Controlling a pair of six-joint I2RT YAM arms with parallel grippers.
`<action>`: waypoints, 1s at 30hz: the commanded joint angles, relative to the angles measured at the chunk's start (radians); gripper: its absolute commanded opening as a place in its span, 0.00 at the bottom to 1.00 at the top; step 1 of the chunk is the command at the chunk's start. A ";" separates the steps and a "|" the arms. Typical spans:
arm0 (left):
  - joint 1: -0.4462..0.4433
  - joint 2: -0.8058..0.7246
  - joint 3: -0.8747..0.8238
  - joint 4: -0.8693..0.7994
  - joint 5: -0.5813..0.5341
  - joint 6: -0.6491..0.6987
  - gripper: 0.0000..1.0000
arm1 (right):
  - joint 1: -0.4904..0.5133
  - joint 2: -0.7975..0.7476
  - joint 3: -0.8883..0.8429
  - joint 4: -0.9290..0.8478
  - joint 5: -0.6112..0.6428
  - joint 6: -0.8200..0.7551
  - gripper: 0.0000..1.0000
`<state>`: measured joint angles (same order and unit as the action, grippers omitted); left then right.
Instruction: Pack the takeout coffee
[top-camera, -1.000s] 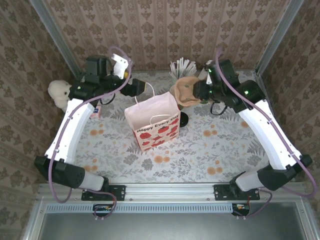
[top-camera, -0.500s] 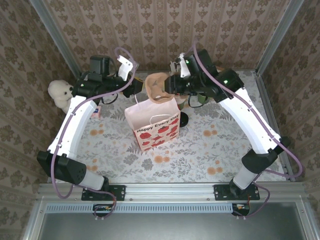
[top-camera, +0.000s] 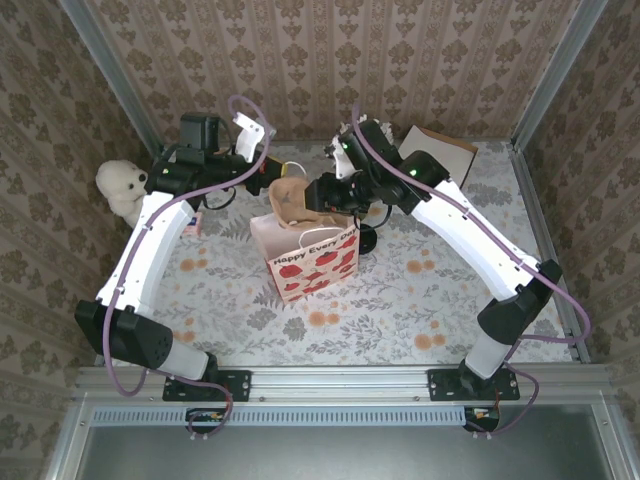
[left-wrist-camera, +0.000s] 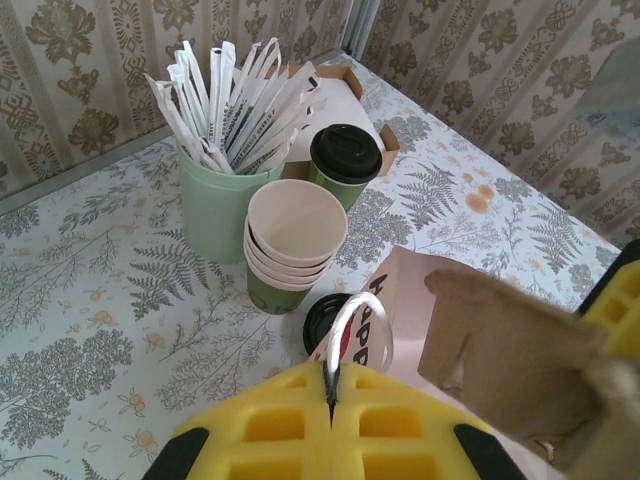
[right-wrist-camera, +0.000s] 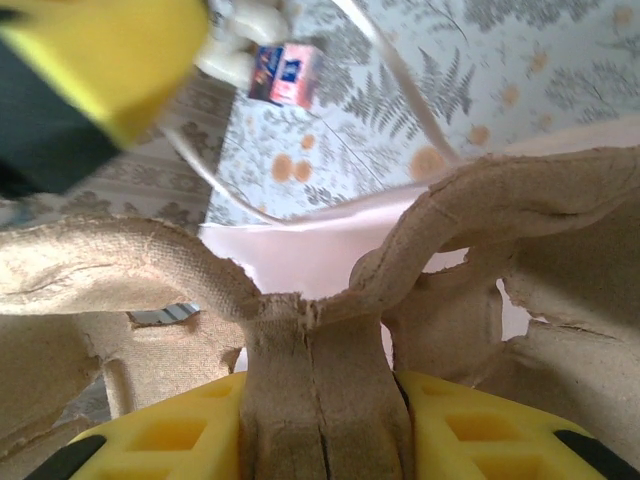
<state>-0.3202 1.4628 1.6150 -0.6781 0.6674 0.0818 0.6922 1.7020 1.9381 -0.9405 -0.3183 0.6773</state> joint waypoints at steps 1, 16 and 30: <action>0.004 -0.021 -0.011 0.033 0.029 -0.046 0.00 | 0.001 -0.017 -0.033 0.033 0.011 0.042 0.40; -0.085 -0.062 0.034 -0.012 0.040 -0.381 0.00 | 0.027 -0.114 -0.133 -0.204 0.172 0.044 0.40; -0.108 -0.045 -0.010 0.012 0.162 -0.524 0.00 | 0.062 -0.090 -0.191 -0.238 0.288 0.067 0.41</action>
<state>-0.4248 1.4246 1.6142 -0.6865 0.7822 -0.3988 0.7471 1.5875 1.7641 -1.1522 -0.0952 0.7193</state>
